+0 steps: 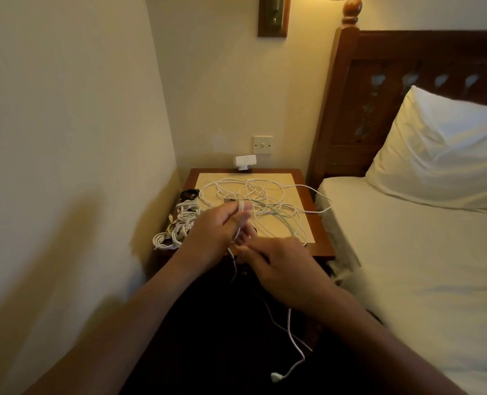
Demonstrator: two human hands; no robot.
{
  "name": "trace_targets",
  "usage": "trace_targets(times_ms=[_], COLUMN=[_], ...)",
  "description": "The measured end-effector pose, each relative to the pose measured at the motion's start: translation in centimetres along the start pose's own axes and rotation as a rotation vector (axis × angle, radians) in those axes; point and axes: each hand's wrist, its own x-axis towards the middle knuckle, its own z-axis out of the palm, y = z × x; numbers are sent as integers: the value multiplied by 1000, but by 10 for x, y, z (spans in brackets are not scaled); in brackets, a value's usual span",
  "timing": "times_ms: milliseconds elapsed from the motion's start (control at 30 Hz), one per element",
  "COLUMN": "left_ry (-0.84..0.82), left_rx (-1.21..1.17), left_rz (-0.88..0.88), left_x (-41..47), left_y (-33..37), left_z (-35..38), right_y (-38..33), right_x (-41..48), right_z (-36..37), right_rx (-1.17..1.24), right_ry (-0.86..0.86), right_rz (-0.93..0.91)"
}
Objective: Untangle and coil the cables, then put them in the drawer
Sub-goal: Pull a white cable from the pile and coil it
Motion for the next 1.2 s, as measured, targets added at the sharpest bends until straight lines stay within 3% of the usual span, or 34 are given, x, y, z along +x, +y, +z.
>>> trace_targets(times_ms=[100,233,333,433,567,667,767,833,900,1033,1200], left_ry=[-319,-469,-367,-99,122,-83,-374,-422,-345,58,323], left_rx=[141,139,-11,-75,-209,-247,-78,-50,-146,-435,-269], left_rz=[-19,-105,-129,-178,-208,-236,-173,-154,-162,-236,-394], left_x=[-6,-11,-15,-10,-6,-17,-34,-39,-37,-15,5], left_y=[-3,-5,-12,-24,-31,-15,12,21,23,-9,-84], left_z=[-12,-46,-69,-86,-102,-92,-63,-49,-47,-74,-92], right_y=[16,53,84,92,107,143,168,174,177,165,117], right_x=[12,21,21,14,6,9,16,22,25,12,-13], right_z=[-26,-46,-55,-52,-40,-35,-27,-21,-18,-29,-46], right_rx=[-62,38,104,173,53,-26,-86,-101,-92,60,336], right_ry=[41,100,95,0,-86,-65,-77,-67,-35,-18,95], right_rz=[20,79,113,113,96,227,355,374,393,390,254])
